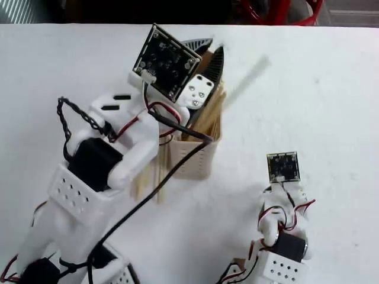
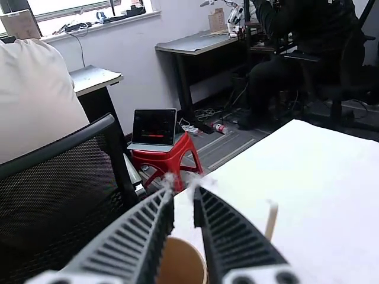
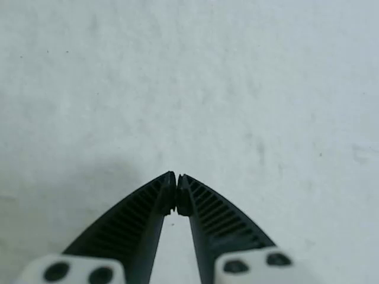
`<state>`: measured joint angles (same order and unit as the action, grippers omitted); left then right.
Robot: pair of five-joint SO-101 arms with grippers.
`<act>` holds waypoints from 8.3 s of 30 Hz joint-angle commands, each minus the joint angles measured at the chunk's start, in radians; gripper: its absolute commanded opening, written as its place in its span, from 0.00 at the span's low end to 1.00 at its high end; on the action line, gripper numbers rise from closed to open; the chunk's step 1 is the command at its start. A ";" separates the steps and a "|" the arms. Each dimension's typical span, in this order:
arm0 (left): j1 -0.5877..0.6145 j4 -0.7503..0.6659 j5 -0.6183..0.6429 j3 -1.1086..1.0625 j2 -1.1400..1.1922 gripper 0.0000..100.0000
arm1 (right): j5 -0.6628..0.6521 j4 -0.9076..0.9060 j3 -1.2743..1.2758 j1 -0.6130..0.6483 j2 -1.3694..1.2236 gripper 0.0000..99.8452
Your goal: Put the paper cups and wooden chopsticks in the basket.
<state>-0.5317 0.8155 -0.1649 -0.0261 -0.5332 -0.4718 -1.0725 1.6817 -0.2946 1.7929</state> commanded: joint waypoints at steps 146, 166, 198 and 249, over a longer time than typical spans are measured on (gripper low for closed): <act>0.533 0.084 -0.055 -0.284 0.800 0.12 | -0.002 -0.004 0.009 -0.007 0.004 0.02; 0.530 0.448 -0.049 0.103 1.090 0.04 | -0.002 -0.004 0.009 -0.007 0.004 0.02; 0.556 0.489 -0.003 0.141 1.106 0.02 | -0.002 -0.004 0.009 -0.007 0.004 0.02; 0.002 0.038 -0.026 0.049 0.013 0.02 | -0.002 -0.004 0.009 -0.007 0.005 0.02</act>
<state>-0.5194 0.8953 -0.1772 0.0261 -0.4933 -0.4718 -1.0725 1.6817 -0.2946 1.7929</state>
